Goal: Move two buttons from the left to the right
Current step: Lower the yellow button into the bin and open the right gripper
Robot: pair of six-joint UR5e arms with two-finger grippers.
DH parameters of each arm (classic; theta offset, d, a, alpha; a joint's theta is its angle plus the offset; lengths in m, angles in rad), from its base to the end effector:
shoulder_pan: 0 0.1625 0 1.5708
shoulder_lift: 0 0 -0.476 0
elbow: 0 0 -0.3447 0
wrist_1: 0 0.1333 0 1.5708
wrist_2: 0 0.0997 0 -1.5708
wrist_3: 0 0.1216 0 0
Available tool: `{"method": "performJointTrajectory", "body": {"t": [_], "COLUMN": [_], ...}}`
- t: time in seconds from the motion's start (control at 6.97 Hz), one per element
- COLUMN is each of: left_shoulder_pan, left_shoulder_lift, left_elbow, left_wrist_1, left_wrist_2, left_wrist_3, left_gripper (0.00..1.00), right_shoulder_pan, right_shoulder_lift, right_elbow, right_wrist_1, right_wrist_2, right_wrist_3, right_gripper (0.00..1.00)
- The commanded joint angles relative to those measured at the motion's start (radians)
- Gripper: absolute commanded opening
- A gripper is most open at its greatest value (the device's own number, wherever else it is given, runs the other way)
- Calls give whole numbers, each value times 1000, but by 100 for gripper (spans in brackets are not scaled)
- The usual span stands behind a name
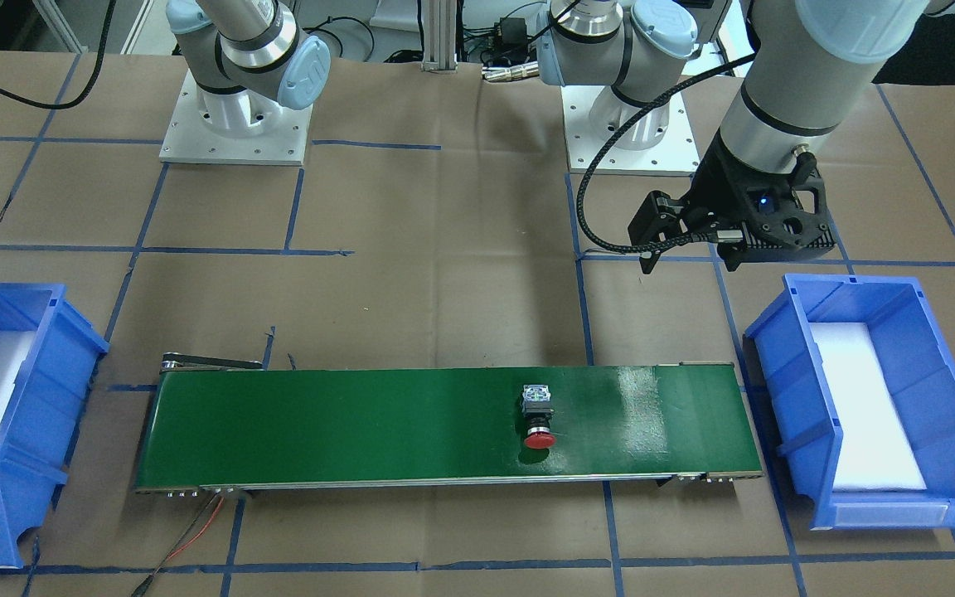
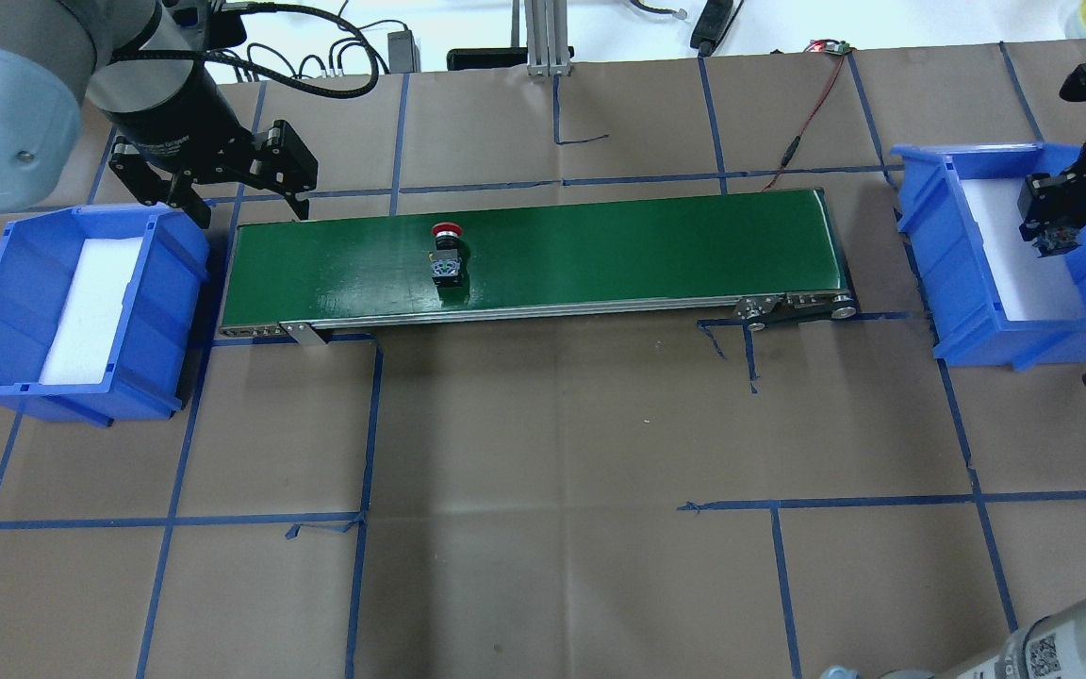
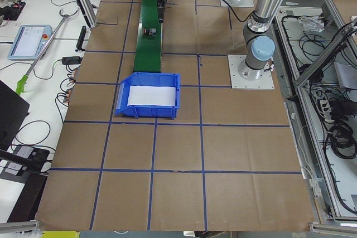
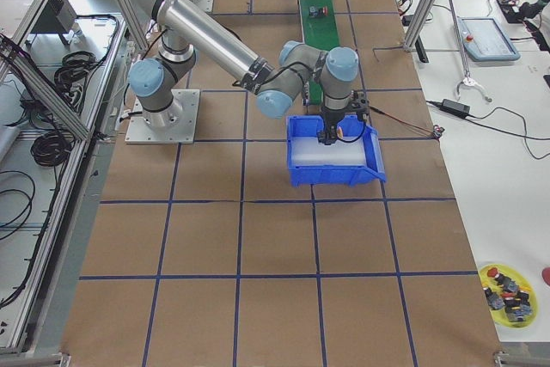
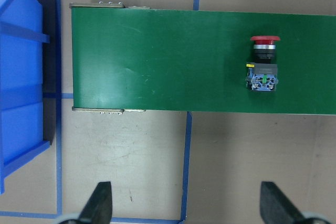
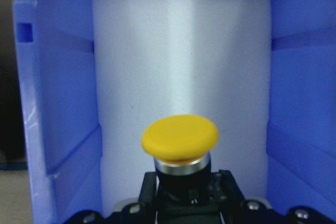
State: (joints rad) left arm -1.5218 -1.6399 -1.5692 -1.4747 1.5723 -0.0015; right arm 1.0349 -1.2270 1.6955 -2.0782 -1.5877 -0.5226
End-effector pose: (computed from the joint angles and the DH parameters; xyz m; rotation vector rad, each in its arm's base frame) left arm -0.1095 -0.4859 0.4954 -0.0793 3.1381 -0.0448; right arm -0.1794 -0.5591 0.3374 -0.0212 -3.1070 0.0389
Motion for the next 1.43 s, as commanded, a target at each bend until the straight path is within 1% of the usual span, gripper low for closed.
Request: {"method": "performJointTrajectory", "body": {"t": [0.0, 0.14, 0.43, 0.57, 0.72, 0.86, 1.29], "left_shoulder_pan": [0, 0, 0, 0, 0, 0, 0], "left_shoulder_lift": [2, 0, -1, -1, -3, -6, -3], "left_elbow": [0, 0, 0, 0, 0, 0, 0], "left_wrist_1": [1, 1, 2, 4, 4, 4, 4], "left_wrist_2": [0, 0, 0, 0, 0, 0, 0], "left_wrist_3": [0, 0, 0, 0, 0, 0, 0], "left_gripper": [100, 100, 100, 100, 100, 100, 100], "right_shoulder_pan": [-19, -19, -19, -18, -18, -19, -16], "right_shoulder_lift": [47, 82, 86, 86, 86, 83, 42], "right_elbow": [42, 42, 58, 65, 67, 67, 30], "right_wrist_1": [-54, -54, -54, -54, -53, -42, -33], "right_wrist_2": [-1, 2, -3, -3, -1, -1, -1], "right_wrist_3": [-5, -1, 10, 9, 15, 13, 13], "right_gripper": [6, 6, 8, 19, 89, 99, 99]}}
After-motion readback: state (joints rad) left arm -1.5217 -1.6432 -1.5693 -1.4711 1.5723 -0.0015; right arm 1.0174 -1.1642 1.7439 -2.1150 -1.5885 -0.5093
